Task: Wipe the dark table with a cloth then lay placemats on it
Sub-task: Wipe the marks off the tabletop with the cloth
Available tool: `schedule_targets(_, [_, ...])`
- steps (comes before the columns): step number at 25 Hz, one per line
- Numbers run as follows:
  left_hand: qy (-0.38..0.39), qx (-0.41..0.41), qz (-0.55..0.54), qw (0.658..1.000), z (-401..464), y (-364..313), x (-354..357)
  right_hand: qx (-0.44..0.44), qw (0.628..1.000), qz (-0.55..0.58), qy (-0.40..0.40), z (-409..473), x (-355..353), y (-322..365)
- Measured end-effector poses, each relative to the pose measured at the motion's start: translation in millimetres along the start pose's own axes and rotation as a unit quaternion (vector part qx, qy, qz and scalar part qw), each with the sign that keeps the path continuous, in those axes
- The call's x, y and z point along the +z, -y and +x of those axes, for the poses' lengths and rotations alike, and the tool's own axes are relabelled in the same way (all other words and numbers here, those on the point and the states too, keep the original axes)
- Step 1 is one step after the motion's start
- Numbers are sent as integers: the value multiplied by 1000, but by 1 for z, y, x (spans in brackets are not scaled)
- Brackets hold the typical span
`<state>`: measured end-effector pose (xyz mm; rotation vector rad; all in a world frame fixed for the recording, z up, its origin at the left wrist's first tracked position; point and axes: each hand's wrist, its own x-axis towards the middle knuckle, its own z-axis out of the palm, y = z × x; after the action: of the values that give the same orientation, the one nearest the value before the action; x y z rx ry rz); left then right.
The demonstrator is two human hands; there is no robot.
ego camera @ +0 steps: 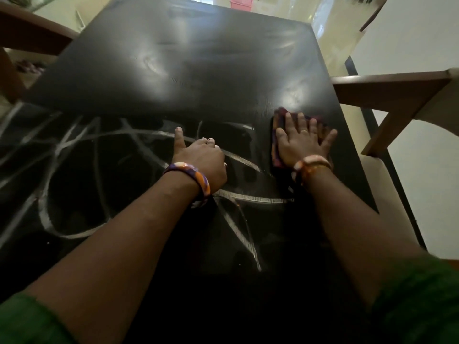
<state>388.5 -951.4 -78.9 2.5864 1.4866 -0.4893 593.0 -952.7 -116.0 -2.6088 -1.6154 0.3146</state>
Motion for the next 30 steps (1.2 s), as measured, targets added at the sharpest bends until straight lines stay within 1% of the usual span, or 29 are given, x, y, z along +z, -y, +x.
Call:
schedule_targets(2, [0,-2,-5,1000,2,4,5,-32,999,-12,3,14,-1,20])
schedule_targets(3, [1,1,-5,1000,2,5,7,-54,998,-11,6,3,1,20])
schedule_targets(5, [1,9,0,1000,3,5,9,-79,997,-6,4,-46,9,6])
schedule_targets(7, [1,12,9,1000,3,6,8,-80,997,-5,-9,-109,16,-6])
schedule_targets(8, [4,13,8,1000,3,6,7,-81,996,-13,-17,-123,20,-8])
schedule_targets(9, [7,14,7,1000,3,6,6,-80,997,-19,-16,-117,21,-8])
schedule_targets(12, [11,8,21,1000,4,3,5,-56,998,2,-2,-45,10,7])
schedule_targets(14, [2,12,38,999,4,1,6,-44,999,-2,3,-22,1,14])
schedule_targets(16, [-2,17,35,999,4,1,6,-55,998,-1,3,-48,7,9])
schedule_targets(18, [2,17,31,999,4,3,7,-84,996,2,-11,-115,21,0])
schedule_targets(20, [-1,19,35,999,5,4,7,-108,994,4,-6,-170,26,-6])
schedule_targets(22, [-5,22,38,999,5,4,9,-108,994,-4,-1,-161,27,-11])
schedule_targets(25, [0,22,11,1000,5,7,12,-45,999,-5,-10,-93,15,-3])
schedule_targets(26, [-1,20,5,1000,5,8,12,-23,1000,-5,-10,-84,11,1])
schedule_targets(28, [-5,20,5,1000,3,8,12,-24,1000,-3,-15,-105,18,9])
schedule_targets(30, [-4,24,-8,1000,1,9,11,-79,997,-10,-17,-172,30,17])
